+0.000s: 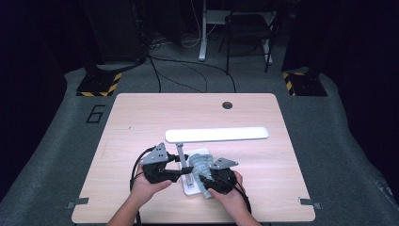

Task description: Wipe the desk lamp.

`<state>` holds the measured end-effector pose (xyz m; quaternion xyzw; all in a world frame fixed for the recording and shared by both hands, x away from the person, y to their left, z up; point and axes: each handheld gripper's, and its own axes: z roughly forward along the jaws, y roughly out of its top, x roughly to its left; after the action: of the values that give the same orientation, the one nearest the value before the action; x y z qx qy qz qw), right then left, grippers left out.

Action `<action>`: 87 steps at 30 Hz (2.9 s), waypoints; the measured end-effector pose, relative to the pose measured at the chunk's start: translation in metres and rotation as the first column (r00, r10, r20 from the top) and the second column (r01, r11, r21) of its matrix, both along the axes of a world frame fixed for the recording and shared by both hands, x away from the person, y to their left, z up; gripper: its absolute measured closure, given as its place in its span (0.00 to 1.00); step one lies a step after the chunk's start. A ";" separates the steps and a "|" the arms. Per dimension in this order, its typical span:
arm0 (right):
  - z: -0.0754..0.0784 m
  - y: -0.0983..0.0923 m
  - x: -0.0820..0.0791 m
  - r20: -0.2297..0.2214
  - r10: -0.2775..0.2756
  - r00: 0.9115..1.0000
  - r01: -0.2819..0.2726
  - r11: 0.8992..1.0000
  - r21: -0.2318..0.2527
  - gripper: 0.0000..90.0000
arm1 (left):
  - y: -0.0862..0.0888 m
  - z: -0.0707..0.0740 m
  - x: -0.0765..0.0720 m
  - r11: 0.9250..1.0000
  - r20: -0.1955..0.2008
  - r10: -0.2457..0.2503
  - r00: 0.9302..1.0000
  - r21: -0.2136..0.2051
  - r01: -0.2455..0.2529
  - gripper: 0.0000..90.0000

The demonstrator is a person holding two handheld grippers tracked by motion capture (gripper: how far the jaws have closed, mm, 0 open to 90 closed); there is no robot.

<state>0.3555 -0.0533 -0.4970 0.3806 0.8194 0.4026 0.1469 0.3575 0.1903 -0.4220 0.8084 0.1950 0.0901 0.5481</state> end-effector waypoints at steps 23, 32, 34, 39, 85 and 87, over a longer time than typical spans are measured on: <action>-0.006 0.004 -0.006 0.015 0.008 1.000 -0.008 0.999 -0.032 0.70 | 0.006 -0.002 0.005 0.994 -0.035 0.106 0.994 -0.025 -0.107 0.55; -0.008 -0.003 -0.005 0.003 -0.012 1.000 0.012 1.000 0.004 0.70 | 0.007 0.004 0.001 0.990 -0.022 0.136 0.991 -0.037 -0.136 0.53; -0.008 -0.003 -0.004 0.008 -0.012 1.000 0.012 1.000 0.005 0.70 | 0.010 0.007 -0.001 0.987 -0.030 0.147 0.989 -0.060 -0.148 0.52; -0.009 -0.004 -0.005 0.017 -0.011 1.000 0.011 1.000 0.011 0.70 | 0.019 0.013 -0.005 0.988 -0.036 0.142 0.989 -0.061 -0.144 0.52; 0.023 0.019 -0.009 -0.024 0.074 0.997 -0.072 0.993 0.097 0.73 | 0.033 0.009 -0.005 0.984 -0.008 0.177 0.984 -0.022 -0.177 0.58; 0.029 0.020 -0.011 -0.010 0.076 0.997 -0.074 0.992 0.103 0.73 | 0.033 0.009 -0.005 0.984 -0.007 0.179 0.984 -0.020 -0.179 0.58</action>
<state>0.3444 -0.0338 -0.4681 0.3593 0.8124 0.4467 0.1064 0.3521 0.2236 -0.4130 0.7820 0.2695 0.1348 0.5456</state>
